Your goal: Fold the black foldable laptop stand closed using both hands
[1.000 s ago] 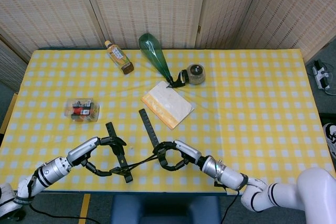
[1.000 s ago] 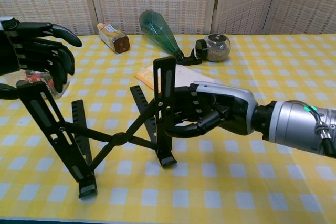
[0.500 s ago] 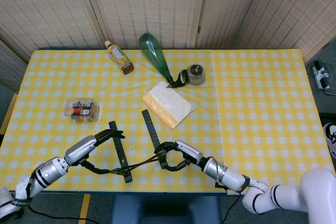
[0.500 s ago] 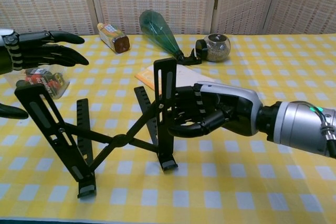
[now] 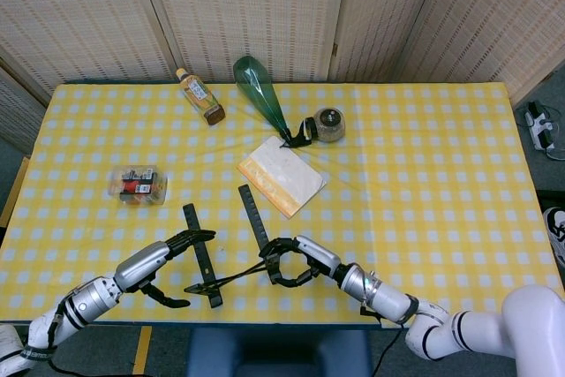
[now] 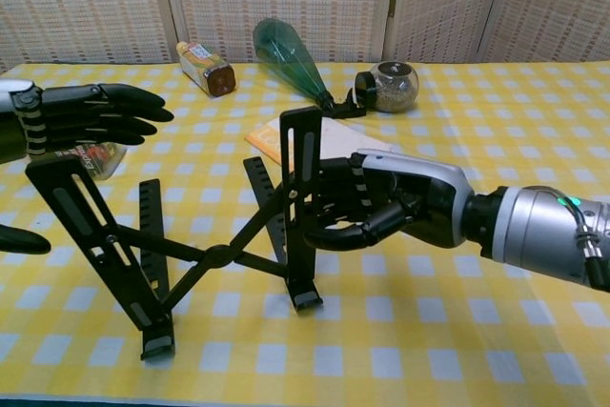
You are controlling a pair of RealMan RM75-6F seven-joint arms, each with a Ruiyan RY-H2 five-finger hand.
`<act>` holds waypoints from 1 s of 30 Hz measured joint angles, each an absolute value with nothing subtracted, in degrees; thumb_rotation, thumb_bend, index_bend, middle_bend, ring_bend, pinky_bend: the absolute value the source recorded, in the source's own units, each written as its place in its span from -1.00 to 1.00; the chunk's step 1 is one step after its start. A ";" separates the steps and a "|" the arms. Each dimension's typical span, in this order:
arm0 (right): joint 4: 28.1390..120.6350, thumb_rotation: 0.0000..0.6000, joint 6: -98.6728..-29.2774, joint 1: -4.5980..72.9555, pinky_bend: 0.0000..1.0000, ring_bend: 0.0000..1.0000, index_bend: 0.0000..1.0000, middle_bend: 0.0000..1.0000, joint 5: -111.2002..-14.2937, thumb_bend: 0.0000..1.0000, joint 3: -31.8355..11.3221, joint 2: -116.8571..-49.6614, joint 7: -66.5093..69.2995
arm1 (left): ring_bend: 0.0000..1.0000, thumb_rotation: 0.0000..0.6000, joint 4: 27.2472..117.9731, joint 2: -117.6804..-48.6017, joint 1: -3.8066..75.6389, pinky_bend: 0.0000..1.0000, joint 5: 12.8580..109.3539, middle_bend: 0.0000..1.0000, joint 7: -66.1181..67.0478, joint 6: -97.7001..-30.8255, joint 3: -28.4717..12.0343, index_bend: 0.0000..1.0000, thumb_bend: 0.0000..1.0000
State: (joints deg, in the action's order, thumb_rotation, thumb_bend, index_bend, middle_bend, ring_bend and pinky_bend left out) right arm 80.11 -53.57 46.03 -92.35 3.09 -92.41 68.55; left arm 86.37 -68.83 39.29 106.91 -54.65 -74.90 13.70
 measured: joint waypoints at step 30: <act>82.33 1.00 -59.58 42.98 -0.50 -0.42 -0.27 -0.40 -97.07 -0.33 7.21 -91.12 66.97 | -0.82 1.00 82.10 -77.81 35.94 -0.99 98.38 -0.68 -31.88 -72.89 4.90 -0.48 -0.61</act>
State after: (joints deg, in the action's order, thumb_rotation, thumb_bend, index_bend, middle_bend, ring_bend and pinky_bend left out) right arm 82.33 -59.58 42.98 -97.07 7.21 -91.12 66.97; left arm 82.10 -77.81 35.94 98.38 -31.88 -72.89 4.90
